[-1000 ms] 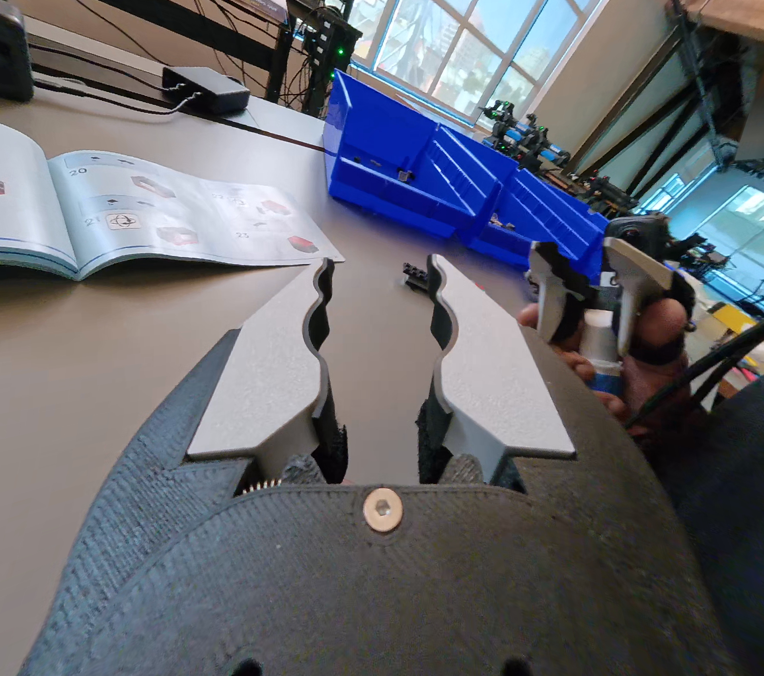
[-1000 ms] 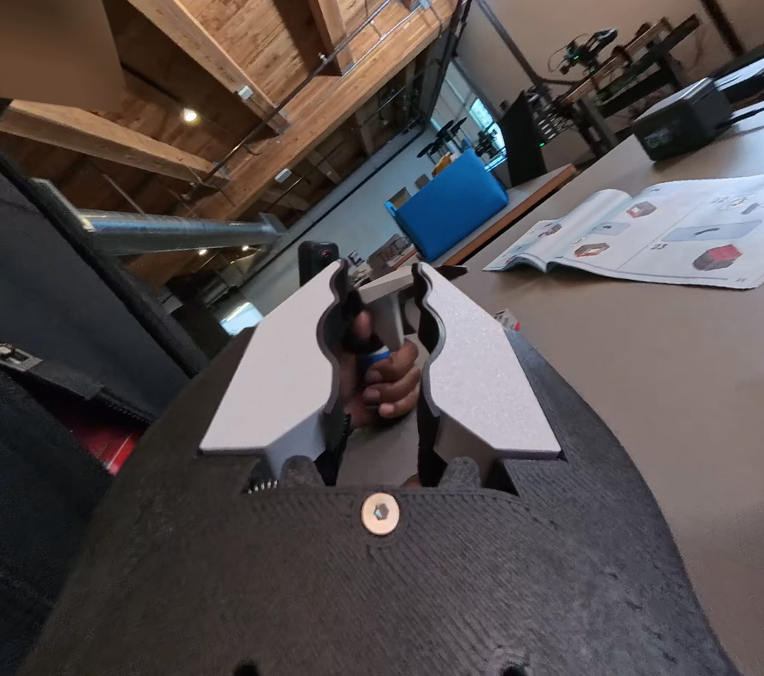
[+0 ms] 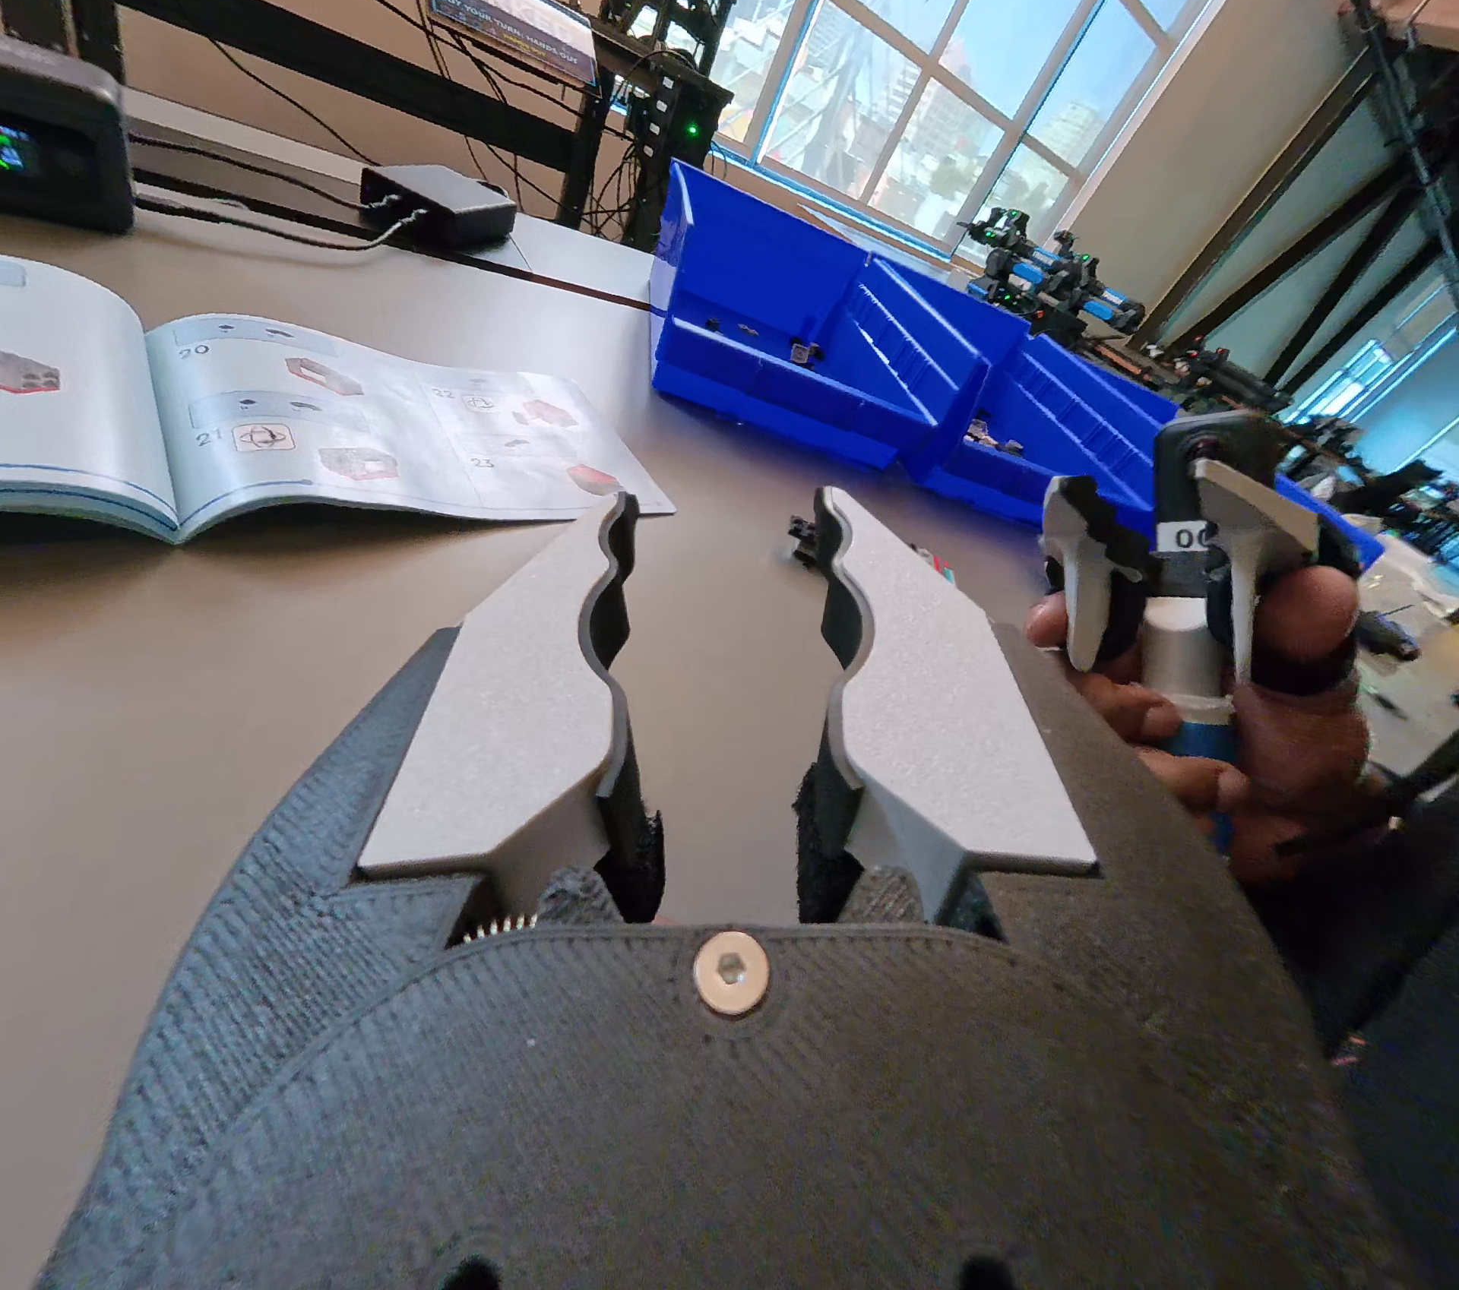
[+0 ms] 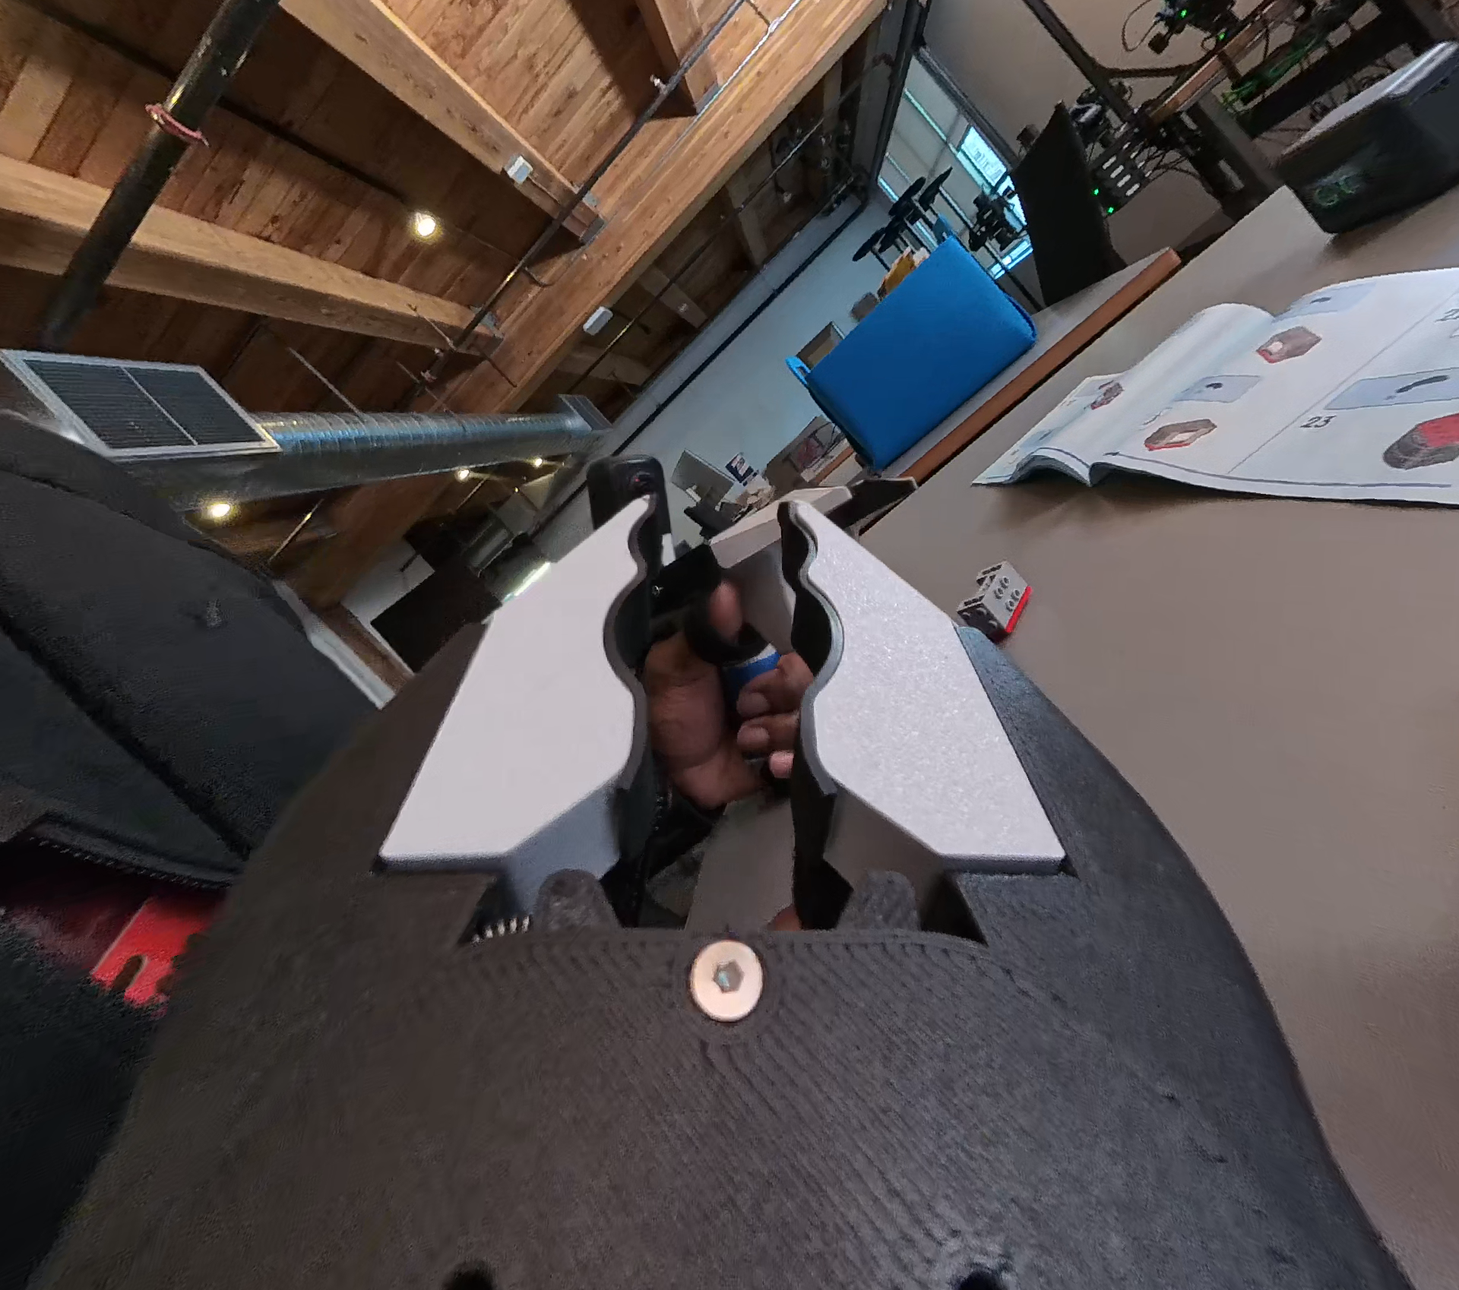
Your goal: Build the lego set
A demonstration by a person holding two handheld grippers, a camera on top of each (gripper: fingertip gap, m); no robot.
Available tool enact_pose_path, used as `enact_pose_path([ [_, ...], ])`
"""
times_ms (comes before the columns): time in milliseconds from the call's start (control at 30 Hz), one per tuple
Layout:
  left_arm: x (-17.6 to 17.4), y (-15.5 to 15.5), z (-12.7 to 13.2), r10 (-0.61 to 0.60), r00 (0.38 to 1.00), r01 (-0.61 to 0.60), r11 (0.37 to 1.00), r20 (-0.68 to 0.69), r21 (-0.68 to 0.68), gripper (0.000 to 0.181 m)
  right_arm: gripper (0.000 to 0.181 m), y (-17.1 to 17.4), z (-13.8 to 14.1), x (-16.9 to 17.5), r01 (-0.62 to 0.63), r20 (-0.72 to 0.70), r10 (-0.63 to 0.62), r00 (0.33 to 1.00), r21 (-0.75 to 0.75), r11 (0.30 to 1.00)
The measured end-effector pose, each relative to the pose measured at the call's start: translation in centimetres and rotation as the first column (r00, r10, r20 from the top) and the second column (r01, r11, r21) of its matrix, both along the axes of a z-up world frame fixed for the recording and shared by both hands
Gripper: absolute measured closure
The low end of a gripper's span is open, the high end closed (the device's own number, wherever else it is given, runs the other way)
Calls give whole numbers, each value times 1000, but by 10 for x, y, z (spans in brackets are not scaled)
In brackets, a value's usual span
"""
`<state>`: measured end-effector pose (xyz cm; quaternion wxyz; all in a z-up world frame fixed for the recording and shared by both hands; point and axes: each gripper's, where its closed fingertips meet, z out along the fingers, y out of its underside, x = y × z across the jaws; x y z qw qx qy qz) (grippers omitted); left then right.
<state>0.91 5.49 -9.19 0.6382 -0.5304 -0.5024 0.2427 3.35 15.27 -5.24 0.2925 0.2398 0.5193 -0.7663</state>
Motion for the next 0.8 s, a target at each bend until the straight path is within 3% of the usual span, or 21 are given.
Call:
enact_pose_path([
  [133,-18,13,28,-8,1000,7,991,-9,-135,138,153,-4,0,-3,-4,12,4,1000,-2,1000],
  [233,-56,45,63,-133,990,140,972,49,-186,140,153,-6,0,-5,5,11,-5,1000,4,1000],
  [333,-110,84,76,-236,954,281,918,183,-282,141,153,-10,-3,-5,7,6,-8,1000,23,1000],
  [433,-163,127,61,-280,884,431,797,374,-423,141,153,-11,-4,-3,6,-3,-6,1000,34,999],
  [567,-225,178,32,-241,821,542,616,518,-572,143,153,-12,-4,-2,1,-11,-1,1000,40,999],
  [667,-259,195,-1,-169,763,606,521,624,-600,147,153,-13,-4,1,-7,-20,8,1000,44,999],
  [800,-274,195,-48,-77,645,700,459,760,-547,151,153,-12,-4,4,-28,-20,29,999,42,999],
])
